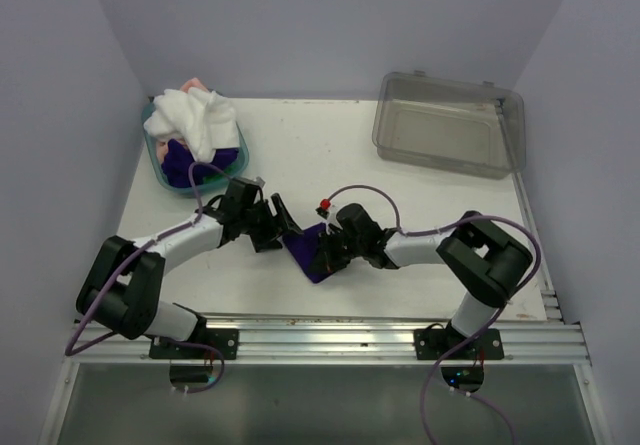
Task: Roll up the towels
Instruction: Roll the towel
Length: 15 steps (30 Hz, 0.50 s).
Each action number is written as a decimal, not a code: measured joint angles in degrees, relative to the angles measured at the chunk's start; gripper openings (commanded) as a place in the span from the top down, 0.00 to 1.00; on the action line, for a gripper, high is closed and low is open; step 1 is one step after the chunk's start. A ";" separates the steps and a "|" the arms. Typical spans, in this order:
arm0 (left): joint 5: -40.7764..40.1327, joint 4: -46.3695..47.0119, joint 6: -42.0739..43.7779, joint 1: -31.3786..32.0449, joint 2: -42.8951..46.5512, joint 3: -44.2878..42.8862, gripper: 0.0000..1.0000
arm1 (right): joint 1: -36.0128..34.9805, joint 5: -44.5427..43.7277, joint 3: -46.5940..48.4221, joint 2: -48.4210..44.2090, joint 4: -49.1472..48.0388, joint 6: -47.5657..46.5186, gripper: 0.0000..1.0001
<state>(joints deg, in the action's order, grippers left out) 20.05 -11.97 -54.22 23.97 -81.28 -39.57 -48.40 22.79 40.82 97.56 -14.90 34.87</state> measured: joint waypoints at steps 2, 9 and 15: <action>0.50 0.90 0.00 0.00 -0.81 0.37 0.31 | 1.27 3.72 -1.60 1.11 -4.17 3.30 1.00; 1.66 3.61 0.20 0.37 -5.51 1.03 0.57 | 4.59 11.52 -5.53 4.85 -15.82 12.68 1.00; 2.73 5.44 0.63 0.94 -8.81 1.03 0.69 | 4.79 11.34 -5.38 3.96 -12.94 12.81 0.55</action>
<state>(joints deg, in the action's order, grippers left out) 22.79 -6.52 -53.58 24.91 -90.08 -38.54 -43.62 34.13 35.44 101.51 -27.83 47.68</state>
